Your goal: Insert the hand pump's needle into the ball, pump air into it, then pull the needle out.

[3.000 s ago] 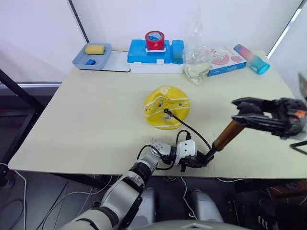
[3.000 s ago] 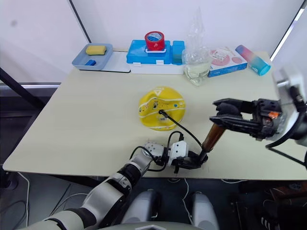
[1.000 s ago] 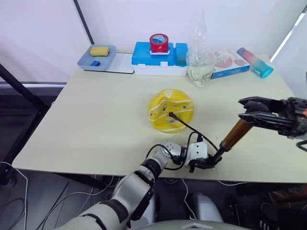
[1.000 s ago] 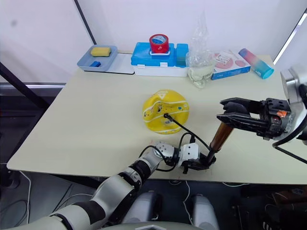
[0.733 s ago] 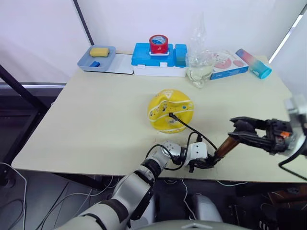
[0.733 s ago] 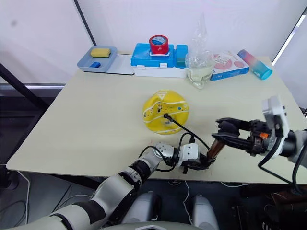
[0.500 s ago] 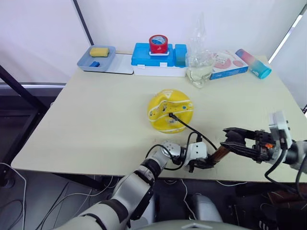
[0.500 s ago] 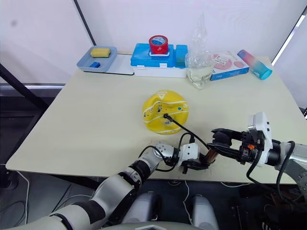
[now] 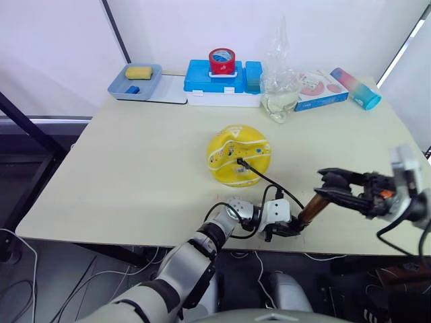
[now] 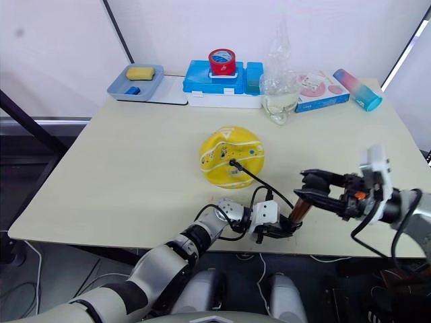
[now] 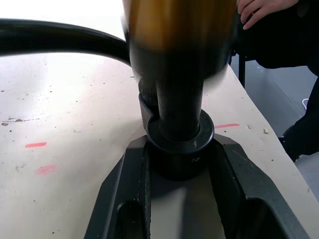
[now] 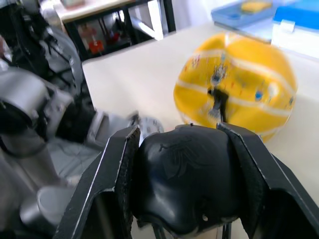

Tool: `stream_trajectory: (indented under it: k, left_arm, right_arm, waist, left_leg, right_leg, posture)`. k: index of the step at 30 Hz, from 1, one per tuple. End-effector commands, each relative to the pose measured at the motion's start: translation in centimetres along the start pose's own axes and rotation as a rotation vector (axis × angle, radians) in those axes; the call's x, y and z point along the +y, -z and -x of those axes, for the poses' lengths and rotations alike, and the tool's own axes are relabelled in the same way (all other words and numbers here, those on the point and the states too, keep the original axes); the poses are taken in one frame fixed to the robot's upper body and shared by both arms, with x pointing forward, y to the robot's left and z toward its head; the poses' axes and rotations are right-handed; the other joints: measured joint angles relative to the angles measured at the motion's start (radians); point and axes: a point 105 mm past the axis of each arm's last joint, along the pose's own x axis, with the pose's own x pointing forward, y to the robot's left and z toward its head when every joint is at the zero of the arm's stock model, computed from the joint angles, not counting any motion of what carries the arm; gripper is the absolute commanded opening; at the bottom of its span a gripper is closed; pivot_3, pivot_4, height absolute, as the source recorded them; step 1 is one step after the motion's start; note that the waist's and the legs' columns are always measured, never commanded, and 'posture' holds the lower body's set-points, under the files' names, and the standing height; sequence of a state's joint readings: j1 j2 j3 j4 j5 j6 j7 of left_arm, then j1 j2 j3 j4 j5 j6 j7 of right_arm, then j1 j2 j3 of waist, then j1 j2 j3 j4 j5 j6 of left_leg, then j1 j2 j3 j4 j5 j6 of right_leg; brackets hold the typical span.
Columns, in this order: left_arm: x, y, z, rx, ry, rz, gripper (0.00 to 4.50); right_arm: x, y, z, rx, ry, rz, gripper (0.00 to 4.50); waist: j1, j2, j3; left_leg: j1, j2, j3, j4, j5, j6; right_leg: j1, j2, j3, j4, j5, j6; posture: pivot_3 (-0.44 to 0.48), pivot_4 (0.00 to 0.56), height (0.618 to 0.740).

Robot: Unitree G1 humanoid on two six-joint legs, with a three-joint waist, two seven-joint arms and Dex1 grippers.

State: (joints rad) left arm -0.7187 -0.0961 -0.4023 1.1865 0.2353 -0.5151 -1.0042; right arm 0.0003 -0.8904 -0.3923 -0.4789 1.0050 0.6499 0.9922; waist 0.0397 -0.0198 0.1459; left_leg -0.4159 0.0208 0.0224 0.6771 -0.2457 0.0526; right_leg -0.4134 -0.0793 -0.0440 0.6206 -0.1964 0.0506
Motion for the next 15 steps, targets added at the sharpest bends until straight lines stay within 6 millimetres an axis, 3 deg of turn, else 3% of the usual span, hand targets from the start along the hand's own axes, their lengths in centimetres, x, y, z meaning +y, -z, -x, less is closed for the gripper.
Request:
stream_trajectory:
  k: [1, 8, 12, 15]
  left_arm:
    - [-1.7, 3.0, 0.5, 0.107, 0.052, 0.056, 1.18]
    - [-1.9, 2.8, 0.3, 0.099, 0.069, 0.063, 1.18]
    - [-1.8, 2.7, 0.3, 0.099, 0.063, 0.064, 1.18]
    - [-1.8, 2.6, 0.3, 0.096, 0.072, 0.080, 1.18]
  right_arm:
    - [0.3, -4.1, 1.3, -0.053, 0.018, 0.083, 1.96]
    - [0.8, -7.5, 2.4, -0.081, 0.012, 0.066, 1.96]
    - [0.6, -7.5, 2.6, -0.041, 0.006, 0.074, 1.96]
    - [0.3, -6.2, 2.3, -0.019, 0.007, 0.072, 1.96]
  waist:
    - [0.000, 0.000, 0.000]
    - [0.000, 0.000, 0.000]
    - [0.000, 0.000, 0.001]
    - [0.000, 0.000, 0.001]
  left_leg:
    - [0.000, 0.000, 0.000, 0.000, 0.000, 0.000]
    - [0.000, 0.000, 0.000, 0.000, 0.000, 0.000]
    - [-0.001, 0.000, 0.000, 0.000, 0.000, 0.000]
    - [-0.001, 0.000, 0.000, 0.000, 0.000, 0.000]
  right_leg:
    - [0.000, 0.000, 0.000, 0.000, 0.000, 0.000]
    - [0.000, 0.000, 0.000, 0.000, 0.000, 0.000]
    - [0.000, 0.000, 0.000, 0.000, 0.000, 0.000]
    - [-0.001, 0.000, 0.000, 0.000, 0.000, 0.000]
  posture:
    - [0.000, 0.150, 0.739]
    - [0.000, 0.150, 0.739]
    - [0.000, 0.150, 0.739]
    - [0.000, 0.150, 0.739]
